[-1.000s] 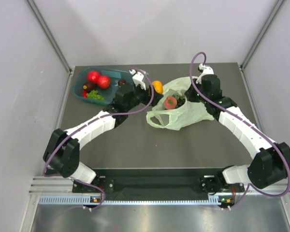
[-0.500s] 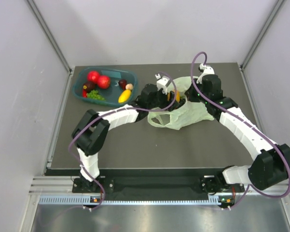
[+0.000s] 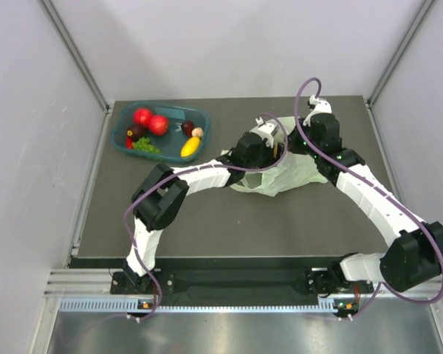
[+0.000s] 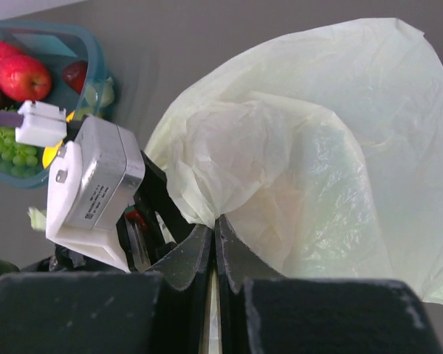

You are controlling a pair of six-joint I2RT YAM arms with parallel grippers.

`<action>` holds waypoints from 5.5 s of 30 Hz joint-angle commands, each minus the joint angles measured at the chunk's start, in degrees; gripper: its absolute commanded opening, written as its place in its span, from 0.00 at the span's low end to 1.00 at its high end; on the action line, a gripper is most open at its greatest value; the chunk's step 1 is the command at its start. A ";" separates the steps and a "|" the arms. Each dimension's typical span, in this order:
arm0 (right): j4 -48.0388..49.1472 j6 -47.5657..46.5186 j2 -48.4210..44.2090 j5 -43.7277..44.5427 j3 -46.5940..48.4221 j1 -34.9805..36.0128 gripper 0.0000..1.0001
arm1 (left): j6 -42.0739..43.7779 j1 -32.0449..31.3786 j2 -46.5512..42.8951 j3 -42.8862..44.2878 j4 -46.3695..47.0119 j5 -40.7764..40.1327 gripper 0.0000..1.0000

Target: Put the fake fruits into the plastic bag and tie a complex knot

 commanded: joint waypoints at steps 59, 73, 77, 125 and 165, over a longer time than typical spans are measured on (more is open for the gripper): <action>3.30 -0.87 -1.66 -0.35 -1.26 -2.01 0.00 | 14.30 32.84 1.04 22.69 -57.40 -12.42 0.78; 3.21 -0.87 -1.66 -0.26 -1.52 -2.10 0.00 | 14.13 34.07 10.46 29.65 -60.40 -7.49 0.51; 3.21 -0.87 -2.10 -0.17 -1.79 -2.01 0.00 | 14.40 34.42 9.85 30.26 -59.69 -7.41 0.44; 2.59 -0.61 -2.80 -2.02 -0.12 -2.10 0.00 | 10.01 2.61 -9.94 1.69 -14.97 1.56 0.40; 9.28 3.61 -1.40 3.00 -4.34 -7.02 0.00 | 2.97 -1.44 -8.34 9.52 -23.81 -9.08 0.89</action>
